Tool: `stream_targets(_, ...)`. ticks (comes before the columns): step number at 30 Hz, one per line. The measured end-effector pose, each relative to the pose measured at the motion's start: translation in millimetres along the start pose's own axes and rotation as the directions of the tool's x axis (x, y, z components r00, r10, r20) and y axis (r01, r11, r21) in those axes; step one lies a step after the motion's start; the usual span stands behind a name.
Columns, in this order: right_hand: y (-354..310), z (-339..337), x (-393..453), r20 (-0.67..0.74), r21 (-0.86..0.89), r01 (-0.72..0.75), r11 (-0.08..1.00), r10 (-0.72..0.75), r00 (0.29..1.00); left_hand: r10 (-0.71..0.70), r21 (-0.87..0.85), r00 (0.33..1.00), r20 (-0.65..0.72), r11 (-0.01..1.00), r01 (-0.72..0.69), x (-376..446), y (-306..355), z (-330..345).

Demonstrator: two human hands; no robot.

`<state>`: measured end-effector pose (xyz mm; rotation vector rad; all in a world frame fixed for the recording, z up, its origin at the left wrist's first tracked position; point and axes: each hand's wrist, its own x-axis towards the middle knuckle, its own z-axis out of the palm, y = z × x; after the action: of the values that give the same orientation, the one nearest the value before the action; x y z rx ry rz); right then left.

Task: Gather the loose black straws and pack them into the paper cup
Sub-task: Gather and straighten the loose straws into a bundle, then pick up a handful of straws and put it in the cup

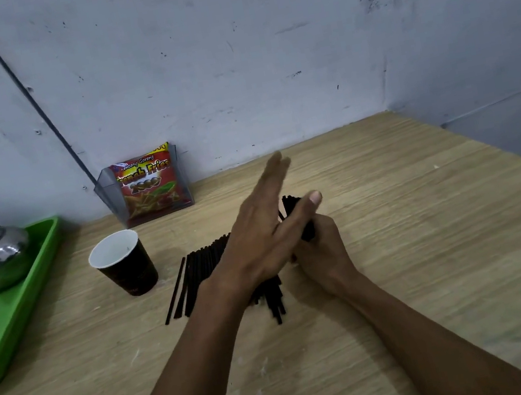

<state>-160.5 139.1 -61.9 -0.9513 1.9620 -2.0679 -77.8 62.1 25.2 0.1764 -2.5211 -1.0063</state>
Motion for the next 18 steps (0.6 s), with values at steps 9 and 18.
stream_targets(9,12.1,3.1,-0.3,-0.016,-0.006,-0.153,0.988,0.153,0.988,-0.153,-0.104,0.974,0.167,0.98,0.172,-11.6,-2.0,18.3)
stream_targets(18,-6.6,0.1,-1.8,0.003,0.029,-0.076,0.997,0.076,0.997,-0.127,-0.103,0.991,0.05,0.986,0.132,-25.2,-5.6,-0.5)
